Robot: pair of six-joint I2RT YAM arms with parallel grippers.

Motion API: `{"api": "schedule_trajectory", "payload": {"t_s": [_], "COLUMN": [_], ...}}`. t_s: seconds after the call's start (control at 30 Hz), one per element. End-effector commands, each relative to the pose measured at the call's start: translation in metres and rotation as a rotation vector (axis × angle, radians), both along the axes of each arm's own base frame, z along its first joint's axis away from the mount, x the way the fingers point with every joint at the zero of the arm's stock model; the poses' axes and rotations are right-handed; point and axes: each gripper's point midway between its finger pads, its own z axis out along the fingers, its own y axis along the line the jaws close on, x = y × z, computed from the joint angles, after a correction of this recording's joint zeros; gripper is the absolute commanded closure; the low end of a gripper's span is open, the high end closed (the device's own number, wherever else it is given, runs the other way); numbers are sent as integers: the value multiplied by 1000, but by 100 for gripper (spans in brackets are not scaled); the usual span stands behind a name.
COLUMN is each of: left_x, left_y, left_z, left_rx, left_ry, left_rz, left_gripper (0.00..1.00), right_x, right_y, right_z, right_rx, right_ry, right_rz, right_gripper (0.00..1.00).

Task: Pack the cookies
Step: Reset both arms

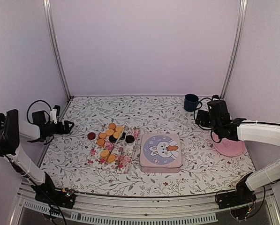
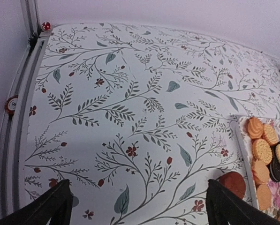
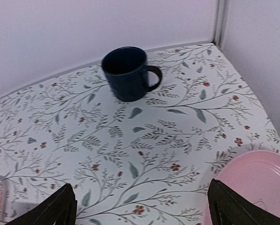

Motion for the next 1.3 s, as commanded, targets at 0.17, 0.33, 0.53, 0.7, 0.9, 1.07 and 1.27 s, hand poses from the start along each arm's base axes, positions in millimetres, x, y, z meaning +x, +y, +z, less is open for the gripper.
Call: {"api": "schedule_trajectory", "payload": {"t_s": [0.17, 0.33, 0.53, 0.7, 0.9, 1.07, 1.27], "left_x": [-10, -25, -60, -38, -27, -30, -43], "left_y": [-14, -39, -73, -57, -52, -54, -68], "left_z": [82, 87, 87, 81, 78, 79, 83], "left_rx": [-9, 95, 220, 225, 210, 209, 214], "left_ry": [-486, -595, -730, -656, -620, -629, -684], "left_rz": [57, 43, -3, 100, 114, 98, 15], "left_gripper": [1, 1, 1, 1, 1, 1, 1], "right_x": [-2, 4, 11, 2, -23, -16, -7], "right_y": [-83, -93, -104, -121, -148, -147, -133], "right_z": [-1, 12, 29, 13, 7, -3, -10], "right_rx": [-158, -148, -197, -295, -246, -171, -210], "right_ry": [-192, -289, -390, -385, -509, -527, -521], "right_rz": [-292, -283, -229, -192, -198, -112, -10], "right_gripper": [1, 1, 1, 1, 1, 1, 1]}}
